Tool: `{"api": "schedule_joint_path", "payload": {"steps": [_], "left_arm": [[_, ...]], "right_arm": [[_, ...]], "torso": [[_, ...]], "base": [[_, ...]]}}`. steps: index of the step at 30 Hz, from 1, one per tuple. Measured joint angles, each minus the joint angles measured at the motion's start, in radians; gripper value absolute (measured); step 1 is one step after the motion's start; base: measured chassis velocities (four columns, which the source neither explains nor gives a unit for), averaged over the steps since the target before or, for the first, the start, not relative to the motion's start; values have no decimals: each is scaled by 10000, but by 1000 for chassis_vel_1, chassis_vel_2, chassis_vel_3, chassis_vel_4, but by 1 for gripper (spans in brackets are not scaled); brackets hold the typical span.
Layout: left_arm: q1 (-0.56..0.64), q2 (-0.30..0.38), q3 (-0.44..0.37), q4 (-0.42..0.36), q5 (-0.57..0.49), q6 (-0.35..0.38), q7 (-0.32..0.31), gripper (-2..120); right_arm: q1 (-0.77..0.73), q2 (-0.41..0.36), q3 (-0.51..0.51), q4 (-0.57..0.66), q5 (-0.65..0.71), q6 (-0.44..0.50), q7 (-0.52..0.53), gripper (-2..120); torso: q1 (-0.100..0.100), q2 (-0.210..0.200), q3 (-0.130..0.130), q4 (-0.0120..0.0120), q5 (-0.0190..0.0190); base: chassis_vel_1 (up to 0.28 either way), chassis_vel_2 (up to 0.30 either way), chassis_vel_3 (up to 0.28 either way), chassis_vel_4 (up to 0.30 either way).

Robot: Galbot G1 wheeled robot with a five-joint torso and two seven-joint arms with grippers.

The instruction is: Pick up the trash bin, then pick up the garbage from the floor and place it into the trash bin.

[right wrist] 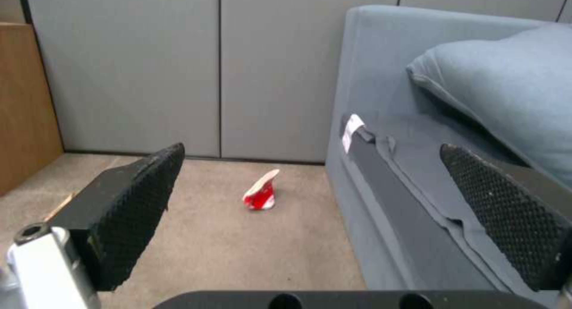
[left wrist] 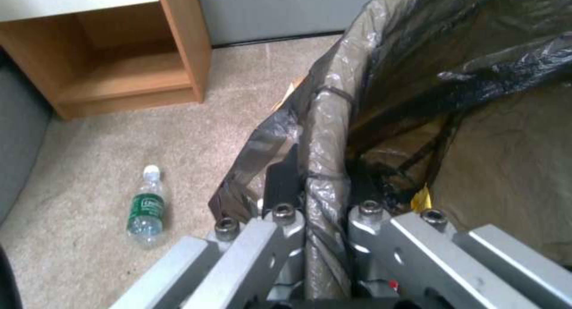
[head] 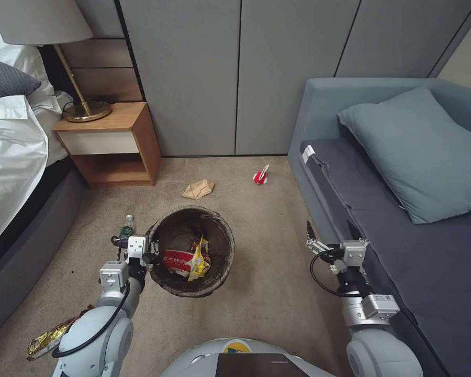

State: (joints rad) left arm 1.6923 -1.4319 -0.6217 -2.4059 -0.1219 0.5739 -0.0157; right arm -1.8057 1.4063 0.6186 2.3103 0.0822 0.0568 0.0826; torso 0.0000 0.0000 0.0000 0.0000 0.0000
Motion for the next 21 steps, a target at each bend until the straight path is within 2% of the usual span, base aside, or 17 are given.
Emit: {"api": "schedule_joint_path", "payload": {"steps": [21], "left_arm": [[20, -9, -8, -23, 8, -35, 14, 2]], "right_arm": [[-14, 9, -34, -11, -82, 16, 6, 100]], "torso": [[0, 0, 1, 1, 0]], "base": [[-100, 106, 101, -112]]}}
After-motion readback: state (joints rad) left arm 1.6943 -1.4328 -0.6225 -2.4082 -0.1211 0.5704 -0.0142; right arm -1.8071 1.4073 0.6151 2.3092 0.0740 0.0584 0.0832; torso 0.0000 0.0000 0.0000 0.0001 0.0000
